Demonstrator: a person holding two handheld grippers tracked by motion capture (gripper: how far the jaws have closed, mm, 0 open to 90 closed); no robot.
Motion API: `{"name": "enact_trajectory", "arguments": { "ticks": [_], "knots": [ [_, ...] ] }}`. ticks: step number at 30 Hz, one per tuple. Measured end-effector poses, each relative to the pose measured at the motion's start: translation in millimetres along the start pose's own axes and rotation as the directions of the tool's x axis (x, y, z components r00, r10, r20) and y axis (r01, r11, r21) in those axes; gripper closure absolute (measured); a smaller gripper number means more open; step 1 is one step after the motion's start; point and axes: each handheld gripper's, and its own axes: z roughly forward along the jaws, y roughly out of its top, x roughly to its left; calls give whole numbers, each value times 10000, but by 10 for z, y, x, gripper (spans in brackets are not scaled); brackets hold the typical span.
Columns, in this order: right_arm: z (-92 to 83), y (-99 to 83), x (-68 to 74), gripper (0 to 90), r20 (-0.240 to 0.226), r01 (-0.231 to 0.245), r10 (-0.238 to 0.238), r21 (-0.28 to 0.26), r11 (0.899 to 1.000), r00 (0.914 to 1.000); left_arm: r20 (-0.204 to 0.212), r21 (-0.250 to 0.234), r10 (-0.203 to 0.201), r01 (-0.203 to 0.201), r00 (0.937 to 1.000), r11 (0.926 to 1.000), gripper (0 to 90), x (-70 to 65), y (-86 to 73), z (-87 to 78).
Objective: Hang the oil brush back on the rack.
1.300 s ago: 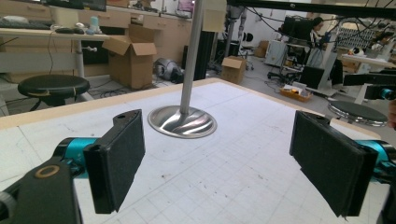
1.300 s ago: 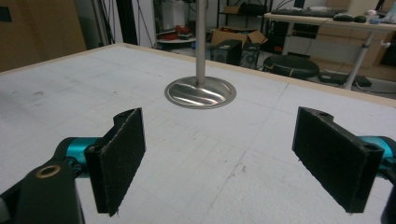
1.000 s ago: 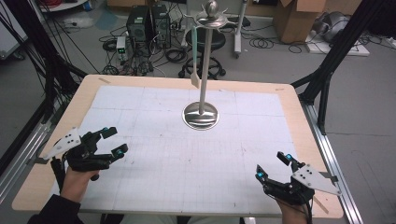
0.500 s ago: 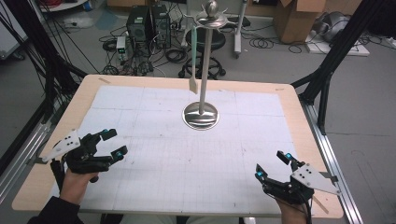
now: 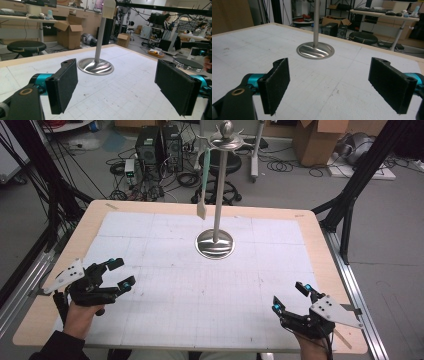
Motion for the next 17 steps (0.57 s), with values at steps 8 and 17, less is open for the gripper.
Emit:
{"name": "enact_trajectory", "arguments": {
  "ticks": [8,17],
  "knots": [
    [26,2,9,160,-84,71,-70,62,10000,9999,-59,-157,-77,76,10000,9998,190,27,5,-40],
    [22,-10,-14,159,-47,-83,83,45,10000,10000,-130,-166,-83,81,9999,9998,189,50,11,-41]
  ]
}}
